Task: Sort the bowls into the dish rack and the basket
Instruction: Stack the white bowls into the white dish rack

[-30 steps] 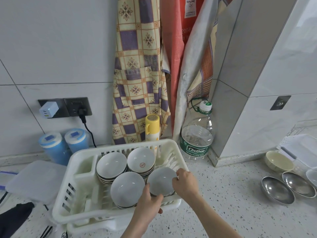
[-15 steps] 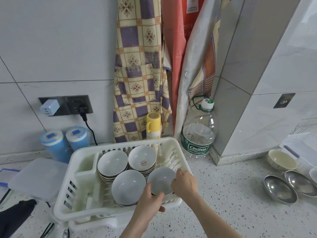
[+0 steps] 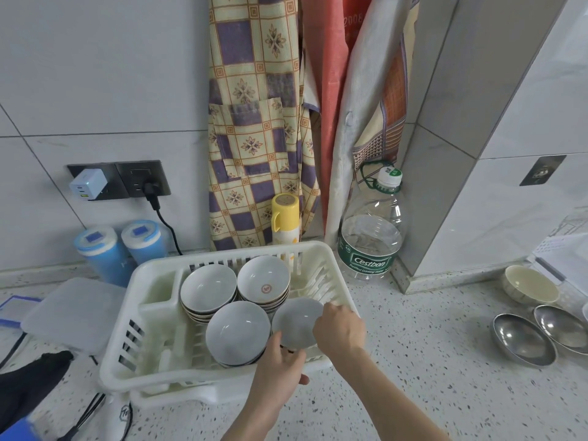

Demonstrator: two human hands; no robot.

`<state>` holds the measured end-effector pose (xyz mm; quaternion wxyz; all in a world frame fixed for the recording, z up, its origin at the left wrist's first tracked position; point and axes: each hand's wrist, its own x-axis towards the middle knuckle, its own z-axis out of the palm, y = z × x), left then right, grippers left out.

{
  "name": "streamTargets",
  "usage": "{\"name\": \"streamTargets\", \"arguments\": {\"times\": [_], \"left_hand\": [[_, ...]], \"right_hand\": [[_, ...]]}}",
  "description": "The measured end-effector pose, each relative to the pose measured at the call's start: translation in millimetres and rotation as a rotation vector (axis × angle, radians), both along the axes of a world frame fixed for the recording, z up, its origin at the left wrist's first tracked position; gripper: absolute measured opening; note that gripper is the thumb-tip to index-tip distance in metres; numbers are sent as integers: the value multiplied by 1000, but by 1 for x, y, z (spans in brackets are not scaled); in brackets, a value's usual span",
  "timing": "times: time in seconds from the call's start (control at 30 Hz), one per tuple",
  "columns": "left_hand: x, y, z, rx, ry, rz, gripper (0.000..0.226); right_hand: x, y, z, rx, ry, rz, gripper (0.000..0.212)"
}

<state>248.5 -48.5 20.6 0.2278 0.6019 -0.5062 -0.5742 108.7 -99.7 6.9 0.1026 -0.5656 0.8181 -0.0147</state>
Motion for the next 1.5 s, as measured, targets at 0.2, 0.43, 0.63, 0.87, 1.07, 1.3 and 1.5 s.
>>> {"name": "streamTargets", "arguments": {"times": [0.2, 0.43, 0.63, 0.87, 1.07, 1.3, 1.5], "left_hand": [[-5, 4, 1, -14, 6, 10, 35], [-5, -3, -1, 42, 20, 56, 36], [-7, -6, -3, 41, 6, 44, 54], [-4, 9, -3, 7, 76, 129, 50], [-5, 18, 2, -15, 91, 193, 53], [-21, 25, 8, -84, 113, 264, 33], [-53, 32, 13, -177, 138, 385, 20]], "right_hand": [[-1, 2, -2, -33, -32, 17, 27], [-2, 2, 0, -31, -53, 42, 29], [-2, 3, 3, -40, -58, 50, 29], [-3, 12, -2, -251, -153, 59, 20], [-8, 19, -5, -461, -320, 85, 21], [-27, 35, -6, -582, -803, 91, 18], [-60, 57, 12, -388, -1276, 63, 23]]}}
